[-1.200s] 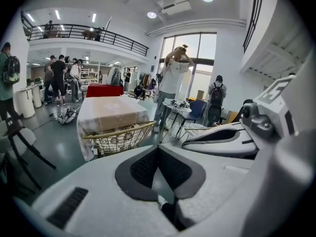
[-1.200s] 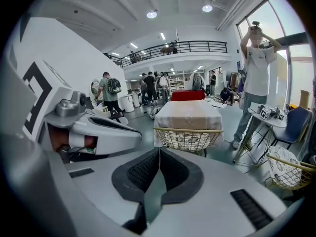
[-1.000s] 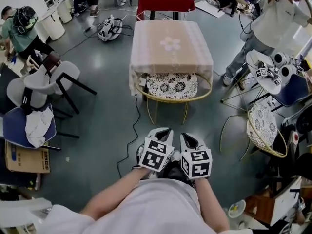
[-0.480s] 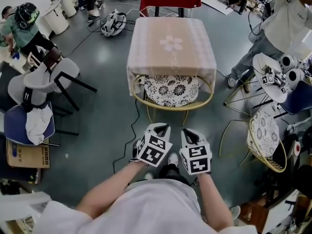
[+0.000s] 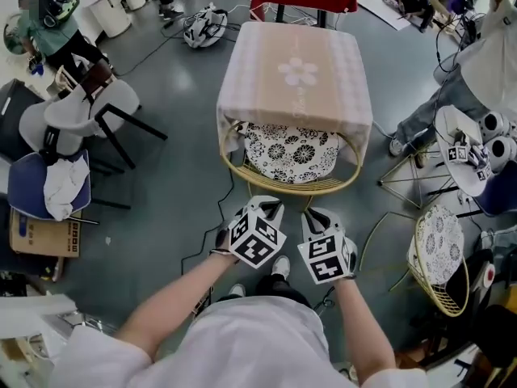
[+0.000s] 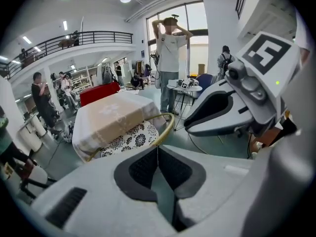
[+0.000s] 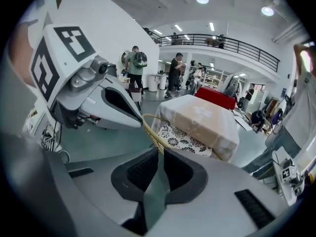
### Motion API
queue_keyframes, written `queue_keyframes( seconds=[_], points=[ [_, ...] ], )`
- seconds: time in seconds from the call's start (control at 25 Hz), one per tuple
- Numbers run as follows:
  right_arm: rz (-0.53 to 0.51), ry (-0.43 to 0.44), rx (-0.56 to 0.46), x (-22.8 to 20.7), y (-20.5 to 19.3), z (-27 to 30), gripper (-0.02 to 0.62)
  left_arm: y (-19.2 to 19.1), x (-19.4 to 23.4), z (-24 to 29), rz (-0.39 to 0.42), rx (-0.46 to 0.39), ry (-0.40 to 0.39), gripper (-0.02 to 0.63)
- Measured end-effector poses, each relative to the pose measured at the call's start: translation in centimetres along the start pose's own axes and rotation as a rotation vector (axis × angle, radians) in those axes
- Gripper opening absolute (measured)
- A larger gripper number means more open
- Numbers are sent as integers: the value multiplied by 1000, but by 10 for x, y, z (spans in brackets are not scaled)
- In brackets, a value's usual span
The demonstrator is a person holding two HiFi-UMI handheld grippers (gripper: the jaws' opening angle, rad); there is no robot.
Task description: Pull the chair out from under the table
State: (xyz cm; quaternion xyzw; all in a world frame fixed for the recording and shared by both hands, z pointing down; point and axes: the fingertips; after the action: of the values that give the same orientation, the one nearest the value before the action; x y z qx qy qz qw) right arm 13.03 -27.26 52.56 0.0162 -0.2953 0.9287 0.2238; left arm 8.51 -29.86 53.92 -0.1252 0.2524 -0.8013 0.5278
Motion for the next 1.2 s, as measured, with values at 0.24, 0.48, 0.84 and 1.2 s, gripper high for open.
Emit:
queue_keyframes(
  seconds=[0.24, 0.48, 0.84, 1.2],
  points=[
    [-207, 13, 35, -13, 5, 26, 5, 8, 16, 20, 125, 36, 25, 6],
    [-361, 44, 49, -22, 5, 49, 5, 4, 30, 40, 207, 93, 1, 70],
    [-525, 88, 71, -25, 1, 65, 8, -12, 37, 55, 335, 175, -39, 84],
    [-668, 107, 113, -23, -11, 81, 92, -31, 46, 70, 499, 272, -40, 123]
  ],
)
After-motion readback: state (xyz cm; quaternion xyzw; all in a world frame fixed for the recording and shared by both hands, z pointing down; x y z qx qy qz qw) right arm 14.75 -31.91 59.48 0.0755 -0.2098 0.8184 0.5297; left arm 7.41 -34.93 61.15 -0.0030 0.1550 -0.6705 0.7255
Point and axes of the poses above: the fingertips, and each gripper's own axes: z forward along the fingers, x to its left, y out of its top, and after that the axes turned 13 degrees about x, right-handed
